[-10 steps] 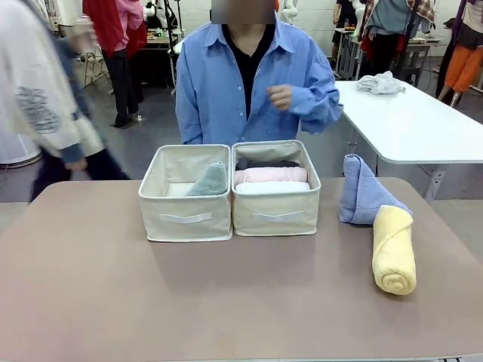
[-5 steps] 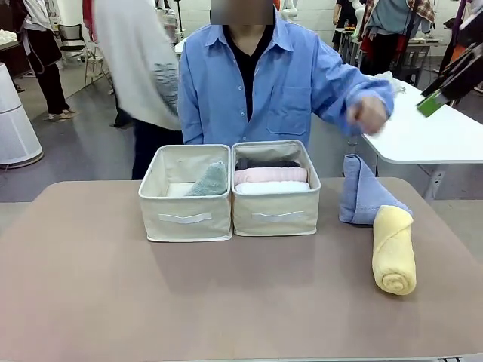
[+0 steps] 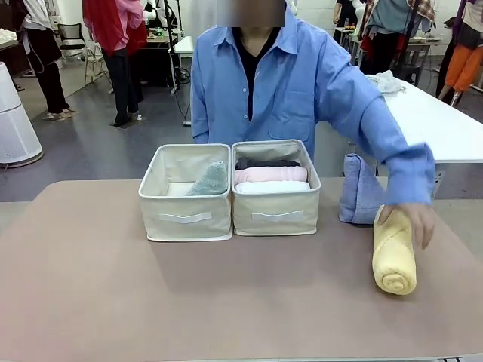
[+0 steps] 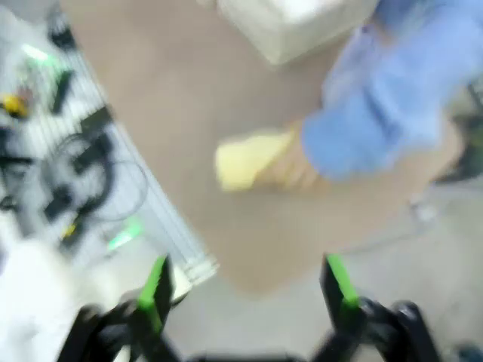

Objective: Sort the towels based on their folding style.
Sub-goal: Pick up another triangle-folded towel from the table and place it in the left Fabric basket.

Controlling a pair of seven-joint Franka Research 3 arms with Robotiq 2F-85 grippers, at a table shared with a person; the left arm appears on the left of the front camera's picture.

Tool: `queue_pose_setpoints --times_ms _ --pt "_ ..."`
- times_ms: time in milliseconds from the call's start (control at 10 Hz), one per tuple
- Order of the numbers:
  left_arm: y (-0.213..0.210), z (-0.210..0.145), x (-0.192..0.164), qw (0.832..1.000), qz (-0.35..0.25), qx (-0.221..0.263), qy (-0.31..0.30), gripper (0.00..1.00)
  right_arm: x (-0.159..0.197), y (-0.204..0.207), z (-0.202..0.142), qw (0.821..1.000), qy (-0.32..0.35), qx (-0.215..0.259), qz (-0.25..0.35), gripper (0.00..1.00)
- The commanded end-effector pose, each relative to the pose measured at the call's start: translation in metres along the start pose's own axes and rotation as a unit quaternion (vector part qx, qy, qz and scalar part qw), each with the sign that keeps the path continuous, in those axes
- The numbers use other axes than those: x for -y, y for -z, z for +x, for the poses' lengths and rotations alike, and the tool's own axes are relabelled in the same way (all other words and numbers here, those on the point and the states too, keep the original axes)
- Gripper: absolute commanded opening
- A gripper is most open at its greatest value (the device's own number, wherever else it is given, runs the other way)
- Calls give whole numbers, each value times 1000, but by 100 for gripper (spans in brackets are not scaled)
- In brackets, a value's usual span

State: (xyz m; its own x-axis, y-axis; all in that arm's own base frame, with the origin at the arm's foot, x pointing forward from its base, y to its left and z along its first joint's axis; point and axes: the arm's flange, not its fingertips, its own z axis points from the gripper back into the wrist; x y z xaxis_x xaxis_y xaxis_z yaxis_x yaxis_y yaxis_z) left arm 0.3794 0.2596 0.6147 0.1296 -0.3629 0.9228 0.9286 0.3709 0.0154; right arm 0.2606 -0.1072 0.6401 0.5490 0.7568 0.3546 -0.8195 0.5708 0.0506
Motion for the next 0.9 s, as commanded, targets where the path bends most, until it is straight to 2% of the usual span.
queue_pose_setpoints --times_ms 0,300,600,800 --pt "1 0 2 1000 6 12 7 100 -11 -62 -79 999 37 7 12 100" --pt "1 0 2 1000 6 12 7 100 -5 -57 -115 998 56 8 23 100" --pt "1 0 2 1000 6 12 7 100 -3 -46 -121 998 50 3 31 100" --pt "1 0 2 1000 6 12 7 100 -3 -36 -112 998 43 -5 40 100"
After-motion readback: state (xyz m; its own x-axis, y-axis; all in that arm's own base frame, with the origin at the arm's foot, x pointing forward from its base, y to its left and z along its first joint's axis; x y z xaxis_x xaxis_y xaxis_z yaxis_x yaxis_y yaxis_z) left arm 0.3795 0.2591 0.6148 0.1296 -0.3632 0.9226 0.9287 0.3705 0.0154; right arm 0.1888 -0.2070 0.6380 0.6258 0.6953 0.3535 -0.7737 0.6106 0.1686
